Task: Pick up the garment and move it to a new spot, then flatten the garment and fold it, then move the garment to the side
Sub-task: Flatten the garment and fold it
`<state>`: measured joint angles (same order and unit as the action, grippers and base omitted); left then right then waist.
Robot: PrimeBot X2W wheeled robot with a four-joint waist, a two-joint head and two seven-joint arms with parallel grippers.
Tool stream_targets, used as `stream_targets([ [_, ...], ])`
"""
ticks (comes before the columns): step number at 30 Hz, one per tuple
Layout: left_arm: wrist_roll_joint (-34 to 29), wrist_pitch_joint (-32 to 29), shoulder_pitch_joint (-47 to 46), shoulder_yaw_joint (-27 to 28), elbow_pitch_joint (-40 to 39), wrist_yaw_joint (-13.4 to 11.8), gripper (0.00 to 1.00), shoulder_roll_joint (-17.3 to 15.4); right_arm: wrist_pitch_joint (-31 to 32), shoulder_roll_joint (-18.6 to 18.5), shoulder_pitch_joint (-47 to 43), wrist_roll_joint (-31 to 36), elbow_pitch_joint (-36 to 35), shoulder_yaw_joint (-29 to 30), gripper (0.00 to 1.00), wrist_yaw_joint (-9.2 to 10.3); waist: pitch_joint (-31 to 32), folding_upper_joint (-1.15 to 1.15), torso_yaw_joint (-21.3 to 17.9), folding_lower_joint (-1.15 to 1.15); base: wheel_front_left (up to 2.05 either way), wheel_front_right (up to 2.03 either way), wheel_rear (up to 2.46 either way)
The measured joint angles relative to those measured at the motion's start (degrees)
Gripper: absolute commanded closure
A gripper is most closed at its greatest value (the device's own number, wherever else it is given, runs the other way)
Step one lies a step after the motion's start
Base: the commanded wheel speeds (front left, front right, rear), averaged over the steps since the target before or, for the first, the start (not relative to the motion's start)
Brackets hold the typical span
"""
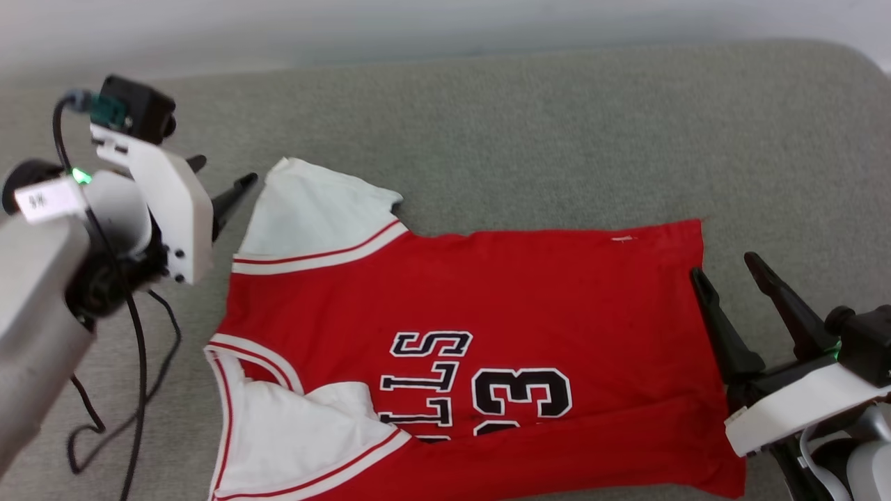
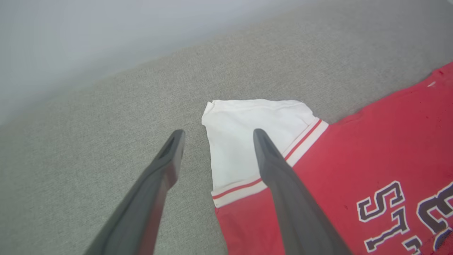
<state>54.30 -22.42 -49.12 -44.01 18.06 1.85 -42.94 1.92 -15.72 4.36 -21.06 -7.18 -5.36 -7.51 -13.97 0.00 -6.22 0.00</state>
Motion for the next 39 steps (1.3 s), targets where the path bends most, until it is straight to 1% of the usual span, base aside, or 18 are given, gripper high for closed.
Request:
stream_targets([
  [3, 0.99, -6.99, -5.07, -0.82, 3.45, 1.51, 0.0, 0.23, -0.77, 0.65, 1.12, 0.51, -0.35, -0.41, 0.0, 0.0, -2.98, 0.0, -1.29, 0.0, 0.0, 0.0, 0.0],
  [7, 0.99, -15.43, -11.62, -2.43, 6.73, 2.71, 0.0, 0.53, -1.69, 1.4, 2.66, 1.12, -0.63, -0.87, 0.0, 0.0, -6.93, 0.0, -3.0, 0.0, 0.0, 0.0, 0.0],
  [10, 0.56, -20.2, -15.25, -4.0, 8.44, 3.65, 0.0, 0.78, -1.99, 1.55, 3.59, 1.41, -0.6, -1.09, 0.0, 0.0, -9.66, 0.0, -4.15, 0.0, 0.0, 0.0, 0.0],
  [12, 0.34, -22.85, -17.22, -4.71, 9.76, 3.81, 0.0, 1.11, -2.43, 1.6, 4.24, 1.45, -0.56, -1.27, 0.0, 0.0, -11.32, 0.0, -4.85, 0.0, 0.0, 0.0, 0.0],
  [17, -0.03, -26.37, -19.2, -6.0, 13.34, 4.21, 0.0, 1.74, -2.89, 1.76, 5.69, 1.48, -0.2, -2.33, 0.0, 0.0, -14.79, 0.0, -6.34, 0.01, 0.0, 0.0, 0.0],
  [22, 0.3, -27.53, -20.14, -6.99, 14.58, 4.79, 0.0, 1.57, -3.24, 1.76, 6.55, 1.66, 0.15, -2.56, 0.0, 0.0, -16.64, 0.0, -7.36, 0.0, 0.0, 0.0, 0.0],
  [23, 0.43, -27.52, -20.15, -7.2, 14.58, 4.9, 0.24, 1.53, -3.38, 1.74, 6.56, 1.72, 0.25, -2.49, 0.0, 0.0, -16.72, 0.0, -7.43, 0.0, 0.0, 0.0, 0.0],
  [24, 0.46, -27.47, -20.15, -7.39, 14.57, 5.04, 0.9, 1.55, -3.38, 1.72, 6.6, 1.74, 0.3, -2.41, 0.0, 0.0, -16.69, 0.0, -7.4, 0.0, 0.0, 0.0, 0.0],
  [25, 0.63, -27.24, -20.14, -7.55, 14.58, 5.08, 1.0, 1.58, -3.36, 1.72, 6.68, 1.75, 0.33, -2.3, 0.0, 0.0, -16.56, 0.0, -7.35, 0.0, 0.0, 0.0, 0.0],
  [28, 0.14, -24.93, -19.55, -8.61, 14.47, 5.22, 1.0, 1.87, -3.07, 1.51, 7.09, 1.89, 0.3, -1.56, 0.0, 0.0, -15.72, 0.0, -7.07, 0.0, 0.0, 0.0, 0.0],
  [32, -0.03, -20.0, -18.27, -8.55, 14.67, 5.3, 1.0, 3.12, -1.34, -0.58, 8.25, 1.98, -0.18, 0.1, 0.0, 0.0, -13.77, 0.0, -6.28, 0.0, 0.0, 0.0, 0.0],
  [34, -0.81, -17.89, -17.83, -9.15, 14.13, 5.39, 1.0, 3.67, 0.76, -2.3, 9.27, 1.96, -0.26, 0.44, 0.0, -0.01, -12.58, 0.0, -5.73, 0.0, 0.0, 0.0, 0.0],
  [39, -1.65, -14.04, -17.12, -10.32, 11.35, 5.49, 1.0, 4.38, 8.44, -8.8, 12.69, 1.1, 0.21, 0.21, 0.0, 0.0, -9.88, 0.0, -3.49, 0.0, 0.0, 0.0, 0.0],
])
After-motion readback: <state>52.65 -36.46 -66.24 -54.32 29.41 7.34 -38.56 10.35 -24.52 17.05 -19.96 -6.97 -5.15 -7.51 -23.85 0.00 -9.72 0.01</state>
